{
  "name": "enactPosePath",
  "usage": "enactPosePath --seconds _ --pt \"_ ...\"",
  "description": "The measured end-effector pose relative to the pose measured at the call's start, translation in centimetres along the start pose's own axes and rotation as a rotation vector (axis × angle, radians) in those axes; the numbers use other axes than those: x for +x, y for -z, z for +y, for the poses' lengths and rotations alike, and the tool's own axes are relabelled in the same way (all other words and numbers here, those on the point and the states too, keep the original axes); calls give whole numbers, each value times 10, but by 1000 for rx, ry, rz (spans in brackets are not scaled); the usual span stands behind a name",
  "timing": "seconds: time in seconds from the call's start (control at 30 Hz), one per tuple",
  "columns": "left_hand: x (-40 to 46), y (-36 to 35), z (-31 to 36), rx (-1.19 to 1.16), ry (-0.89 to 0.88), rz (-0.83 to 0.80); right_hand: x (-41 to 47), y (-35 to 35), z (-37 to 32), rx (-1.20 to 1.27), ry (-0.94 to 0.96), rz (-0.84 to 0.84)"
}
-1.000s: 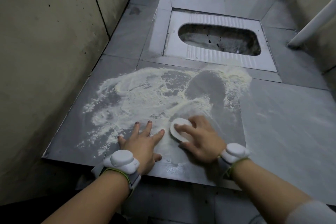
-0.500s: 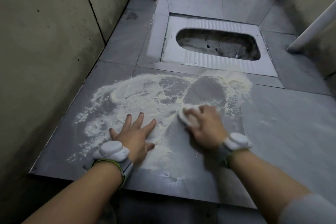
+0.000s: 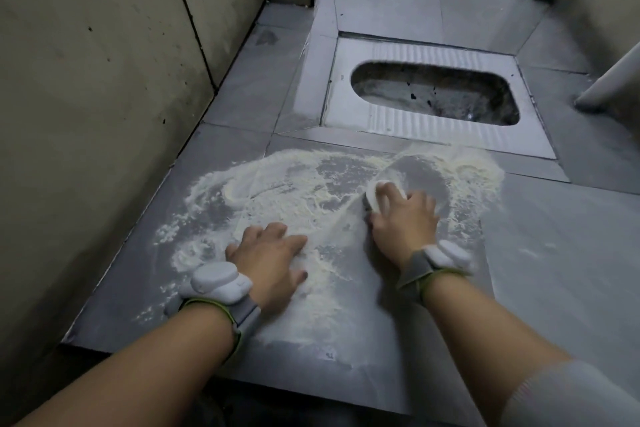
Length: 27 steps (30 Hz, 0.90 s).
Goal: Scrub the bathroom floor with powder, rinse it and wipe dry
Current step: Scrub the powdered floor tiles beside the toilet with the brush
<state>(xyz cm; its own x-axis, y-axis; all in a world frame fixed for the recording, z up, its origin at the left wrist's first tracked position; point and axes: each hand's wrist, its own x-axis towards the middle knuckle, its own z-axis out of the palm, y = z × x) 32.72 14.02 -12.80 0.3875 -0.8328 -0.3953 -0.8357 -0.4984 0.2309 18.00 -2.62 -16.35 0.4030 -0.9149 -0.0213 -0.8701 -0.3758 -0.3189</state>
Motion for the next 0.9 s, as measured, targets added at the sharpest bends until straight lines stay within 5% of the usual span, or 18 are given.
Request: enactPosePath --seconds 0.2,0.4,0.57,0.63,0.77,0.9 --pt "24 -1 -12 29 32 -69 -36 -7 12 93 633 -167" --pt "27 -1 -13 45 36 -57 28 -9 -13 -45 31 39" --pt "35 9 -19 50 -4 -88 -9 -21 -13 92 582 -92" --pt "40 15 -23 50 -42 -3 16 -15 8 42 552 -67" --pt "56 17 -19 5 2 30 60 -5 14 -39 -66 55" --pt "70 9 -15 34 13 -31 17 -17 -12 147 396 30"
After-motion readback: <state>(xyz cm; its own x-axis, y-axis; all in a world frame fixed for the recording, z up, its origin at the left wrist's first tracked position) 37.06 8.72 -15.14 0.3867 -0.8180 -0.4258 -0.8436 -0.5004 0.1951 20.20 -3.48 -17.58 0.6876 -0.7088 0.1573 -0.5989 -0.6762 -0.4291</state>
